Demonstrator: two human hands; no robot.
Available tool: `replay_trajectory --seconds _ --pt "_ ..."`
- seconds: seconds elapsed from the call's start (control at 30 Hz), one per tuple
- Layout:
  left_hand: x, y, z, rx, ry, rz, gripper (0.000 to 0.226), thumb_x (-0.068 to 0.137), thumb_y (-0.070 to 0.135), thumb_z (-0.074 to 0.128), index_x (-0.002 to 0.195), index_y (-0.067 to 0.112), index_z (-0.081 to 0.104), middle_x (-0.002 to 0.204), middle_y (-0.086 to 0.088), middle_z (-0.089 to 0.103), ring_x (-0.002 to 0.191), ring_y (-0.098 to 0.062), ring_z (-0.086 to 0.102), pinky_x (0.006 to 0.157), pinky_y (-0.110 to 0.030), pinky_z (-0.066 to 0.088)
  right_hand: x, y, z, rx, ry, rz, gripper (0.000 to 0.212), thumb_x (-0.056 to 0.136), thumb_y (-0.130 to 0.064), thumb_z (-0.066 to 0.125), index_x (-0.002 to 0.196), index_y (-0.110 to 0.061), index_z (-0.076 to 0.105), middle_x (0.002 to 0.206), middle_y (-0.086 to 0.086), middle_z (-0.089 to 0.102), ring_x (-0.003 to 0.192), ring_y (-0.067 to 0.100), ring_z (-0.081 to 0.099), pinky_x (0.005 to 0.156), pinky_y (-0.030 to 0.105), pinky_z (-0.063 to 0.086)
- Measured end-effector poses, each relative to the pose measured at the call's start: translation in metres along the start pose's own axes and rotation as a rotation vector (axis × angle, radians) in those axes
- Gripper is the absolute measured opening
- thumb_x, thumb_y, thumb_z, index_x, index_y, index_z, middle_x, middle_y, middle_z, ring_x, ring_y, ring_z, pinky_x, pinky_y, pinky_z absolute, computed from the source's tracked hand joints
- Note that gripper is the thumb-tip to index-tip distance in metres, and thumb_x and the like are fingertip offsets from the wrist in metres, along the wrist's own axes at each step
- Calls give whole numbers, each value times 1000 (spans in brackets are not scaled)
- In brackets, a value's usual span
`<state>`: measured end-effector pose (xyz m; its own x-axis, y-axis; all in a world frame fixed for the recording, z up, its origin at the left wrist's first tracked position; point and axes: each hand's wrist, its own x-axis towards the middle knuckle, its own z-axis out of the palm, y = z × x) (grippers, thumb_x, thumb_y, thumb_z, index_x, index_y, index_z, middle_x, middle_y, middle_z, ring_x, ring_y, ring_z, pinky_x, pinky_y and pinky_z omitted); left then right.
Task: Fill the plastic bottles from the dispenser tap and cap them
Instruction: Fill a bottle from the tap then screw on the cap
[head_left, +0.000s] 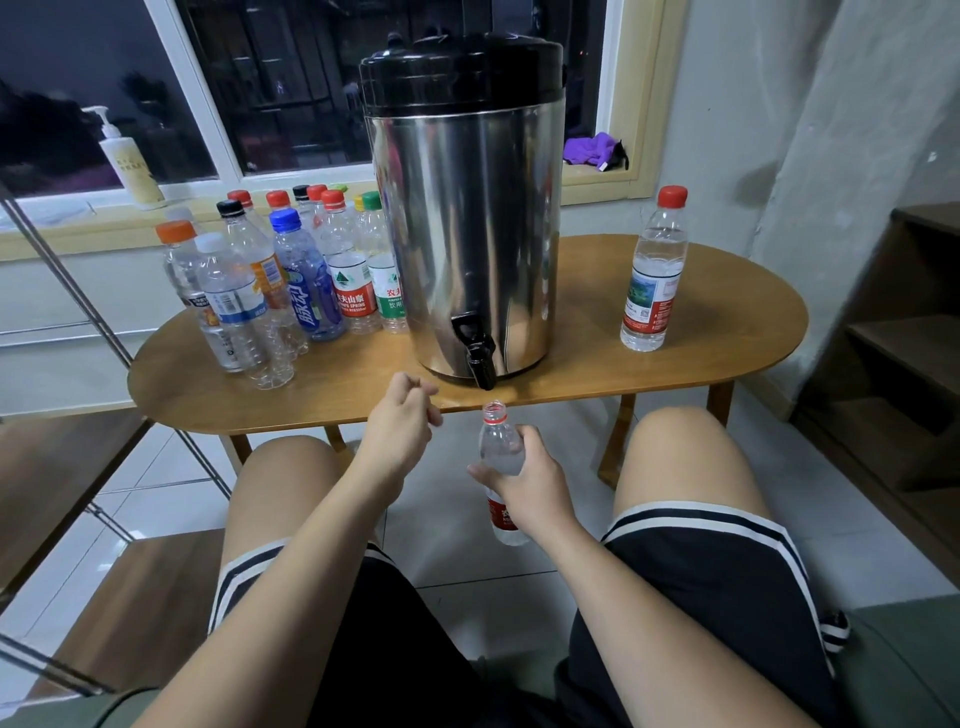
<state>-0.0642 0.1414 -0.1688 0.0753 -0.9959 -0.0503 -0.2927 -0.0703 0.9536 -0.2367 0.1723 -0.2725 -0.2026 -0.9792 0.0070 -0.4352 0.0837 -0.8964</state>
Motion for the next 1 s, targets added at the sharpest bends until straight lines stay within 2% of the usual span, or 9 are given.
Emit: replay_trajectory --seconds 0.1,0.17,0.27,0.33,0.43,0.5,0.67,0.87,1.0 --pt "-3 -17 2 86 -134 10 13 115 21 47 126 22 55 113 -11 68 83 -20 64 67 -32 53 -2 0 0 23 2 17 67 79 -67 87 127 -40 49 118 -15 68 108 14 66 91 42 60" --pt "-7 -21 2 77 -158 69 14 112 22 59 126 22 57 119 -8 69 93 -17 73 77 -29 59 -4 0 1 18 -4 15 70 79 -68 86 130 -40 48 123 -14 68 112 16 66 93 43 60" --pt "-14 -20 2 143 -104 170 24 103 33 75 123 33 62 116 12 74 103 -4 72 79 -24 54 -9 0 1 -5 -16 -3 74 80 -69 85 135 -39 46 132 -14 65 117 16 63 96 42 58" --pt "-18 -19 4 127 -45 244 27 97 39 81 119 36 65 111 14 77 104 -3 71 81 -22 53 -13 -1 1 -7 -27 -11 73 81 -68 85 135 -38 46 130 -13 65 115 16 63 93 39 57" --pt "-24 -21 10 44 -37 329 35 87 40 90 113 36 68 104 11 79 102 -8 75 88 -28 59 -21 -1 2 2 -50 -24 72 81 -68 85 135 -38 48 126 -13 66 112 16 64 89 36 55" --pt "-27 -24 14 71 -45 376 37 83 40 94 109 36 69 101 12 79 101 -8 74 88 -26 58 -24 -2 3 0 -68 -22 73 81 -67 85 137 -37 48 125 -12 67 111 16 64 88 35 54" --pt "-29 -27 17 229 -7 461 36 78 42 95 105 37 71 100 16 77 103 -2 68 78 -7 45 -30 -3 0 -32 -89 -23 70 81 -63 87 136 -39 50 124 -12 67 112 17 65 90 36 56" --pt "-24 -40 17 374 20 568 30 79 47 93 100 32 79 94 19 72 96 -3 66 75 -7 43 -36 -4 -1 -97 -97 -28 66 80 -60 89 131 -40 52 119 -13 69 108 17 66 91 37 56" --pt "-22 -61 15 346 53 549 39 71 61 91 88 30 76 83 14 71 81 -11 67 67 -22 51 -44 0 3 -197 -117 -49 67 78 -59 89 130 -40 52 119 -11 70 107 20 67 89 38 56"
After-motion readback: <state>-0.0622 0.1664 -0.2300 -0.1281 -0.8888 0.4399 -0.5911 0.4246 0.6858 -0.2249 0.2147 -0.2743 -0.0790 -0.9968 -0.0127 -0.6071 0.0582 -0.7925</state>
